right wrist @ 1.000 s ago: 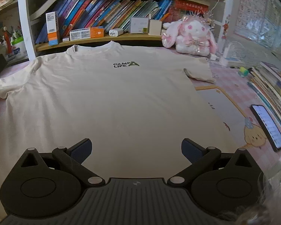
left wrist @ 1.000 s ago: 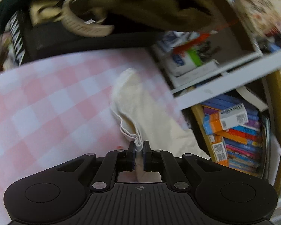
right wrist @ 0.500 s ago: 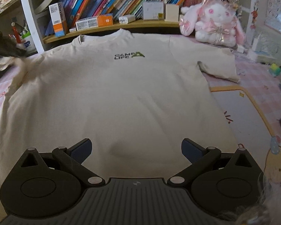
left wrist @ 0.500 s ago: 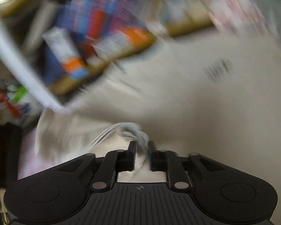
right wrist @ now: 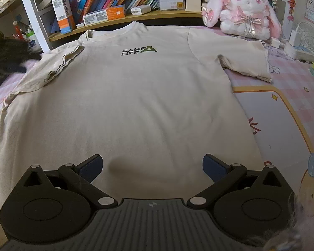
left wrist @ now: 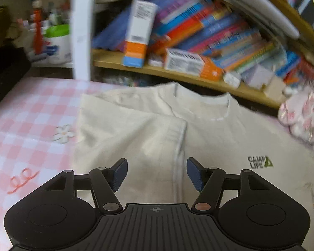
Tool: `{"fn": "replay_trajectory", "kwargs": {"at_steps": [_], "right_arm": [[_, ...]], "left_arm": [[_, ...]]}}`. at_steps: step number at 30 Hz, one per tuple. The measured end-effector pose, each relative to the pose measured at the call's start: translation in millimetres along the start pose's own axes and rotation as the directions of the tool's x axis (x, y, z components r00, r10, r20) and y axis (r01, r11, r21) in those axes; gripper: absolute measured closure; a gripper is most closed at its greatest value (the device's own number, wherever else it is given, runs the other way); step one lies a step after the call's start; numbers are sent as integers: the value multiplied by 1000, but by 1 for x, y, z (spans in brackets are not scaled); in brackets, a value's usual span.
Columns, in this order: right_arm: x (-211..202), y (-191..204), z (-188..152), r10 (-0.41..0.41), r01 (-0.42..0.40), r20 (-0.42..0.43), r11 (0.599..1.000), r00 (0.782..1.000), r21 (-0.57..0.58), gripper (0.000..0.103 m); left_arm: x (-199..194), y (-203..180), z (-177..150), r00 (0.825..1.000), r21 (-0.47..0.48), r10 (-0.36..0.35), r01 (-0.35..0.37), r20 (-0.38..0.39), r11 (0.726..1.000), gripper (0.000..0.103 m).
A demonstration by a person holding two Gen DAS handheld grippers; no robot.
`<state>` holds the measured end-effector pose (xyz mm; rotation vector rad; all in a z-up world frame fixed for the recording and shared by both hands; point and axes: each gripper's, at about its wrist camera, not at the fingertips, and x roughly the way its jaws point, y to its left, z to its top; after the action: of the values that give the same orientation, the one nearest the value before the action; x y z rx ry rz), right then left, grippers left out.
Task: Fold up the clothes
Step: 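Release the folded sleeve and open the left gripper above the shirt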
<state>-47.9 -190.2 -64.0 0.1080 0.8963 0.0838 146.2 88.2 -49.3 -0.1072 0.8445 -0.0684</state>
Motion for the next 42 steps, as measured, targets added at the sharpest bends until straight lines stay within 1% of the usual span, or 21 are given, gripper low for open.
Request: {"fn": "replay_trajectory", "kwargs": {"at_steps": [3, 4, 5, 8, 9, 10, 11, 12, 15, 16, 18, 21, 27, 29, 30, 31, 32, 33, 37, 39, 42], "right_arm": [[-1, -1, -1, -7, 7, -2, 1000, 1000, -1, 0], [-1, -2, -1, -9, 9, -2, 1000, 1000, -1, 0], [-1, -2, -2, -11, 11, -2, 1000, 1000, 0, 0], [-2, -1, -3, -19, 19, -4, 1000, 1000, -9, 0], [-2, -1, -4, -22, 21, -6, 1000, 1000, -14, 0], [-2, 0, -4, -24, 24, -7, 999, 1000, -21, 0], [-2, 0, -5, -26, 26, -7, 999, 1000, -28, 0], [-2, 1, -6, -28, 28, -8, 999, 1000, -33, 0], [-3, 2, -7, -30, 30, -9, 999, 1000, -44, 0], [-3, 1, -8, -29, 28, -7, 999, 1000, -44, 0], [-4, 1, -8, -27, 27, -5, 999, 1000, -44, 0], [-3, 1, -8, -28, 28, -4, 999, 1000, -47, 0], [-2, -3, -5, -11, 11, 0, 999, 1000, -38, 0], [-2, -6, -3, -3, 3, 2, 1000, 1000, -30, 0], [-2, -7, -2, 1, 0, 3, 1000, 1000, -27, 0], [-2, -8, -1, 3, -3, 4, 1000, 1000, -25, 0], [-2, -9, 0, 6, -6, 6, 1000, 1000, -25, 0], [-2, -9, 1, 10, -10, 8, 1000, 1000, -27, 0], [-2, -12, 2, 22, -21, 18, 999, 1000, -43, 0], [-3, -12, 3, 26, -24, 22, 998, 999, -54, 0], [-5, -14, 1, 32, -31, 25, 998, 999, -62, 0]], "left_arm": [[19, -14, 5, 1000, 35, 5, -5, -22, 999, 40], [26, -19, 7, 1000, 47, 7, -6, -30, 999, 43], [30, -23, 8, 999, 60, 40, -39, -13, 997, 44], [38, -30, 16, 996, 75, 70, -73, 46, 994, 49], [42, -33, 20, 995, 101, 78, -83, 59, 991, 61], [48, -36, 22, 995, 128, 85, -91, 49, 988, 79], [55, -39, 24, 995, 155, 93, -98, 38, 983, 90], [56, -37, 25, 996, 136, 78, -81, 32, 987, 102], [57, -31, 24, 1000, 48, 11, -12, 22, 999, 102], [59, -30, 23, 1000, 36, -2, 2, 6, 999, 99], [59, -30, 22, 1000, 50, -6, 6, 11, 999, 96], [54, -24, 25, 1000, 33, -18, 18, 15, 999, 85], [8, -12, 6, 997, 1, -19, 19, 73, 1000, 84], [-11, -12, -8, 997, -16, -24, 26, 77, 1000, 79], [-23, -14, -18, 997, -14, -24, 25, 79, 1000, 69], [-34, -17, -28, 996, -11, -24, 25, 82, 1000, 56], [-44, -21, -40, 997, 0, -12, 12, 81, 1000, 49], [-54, -25, -53, 997, 11, 1, -2, 81, 1000, 38], [-85, -42, -95, 998, 53, 45, -48, 50, 997, 27], [-94, -48, -110, 998, 44, 59, -60, 29, 997, 20], [-106, -58, -128, 998, 27, 64, -64, 0, 998, 17]]}}
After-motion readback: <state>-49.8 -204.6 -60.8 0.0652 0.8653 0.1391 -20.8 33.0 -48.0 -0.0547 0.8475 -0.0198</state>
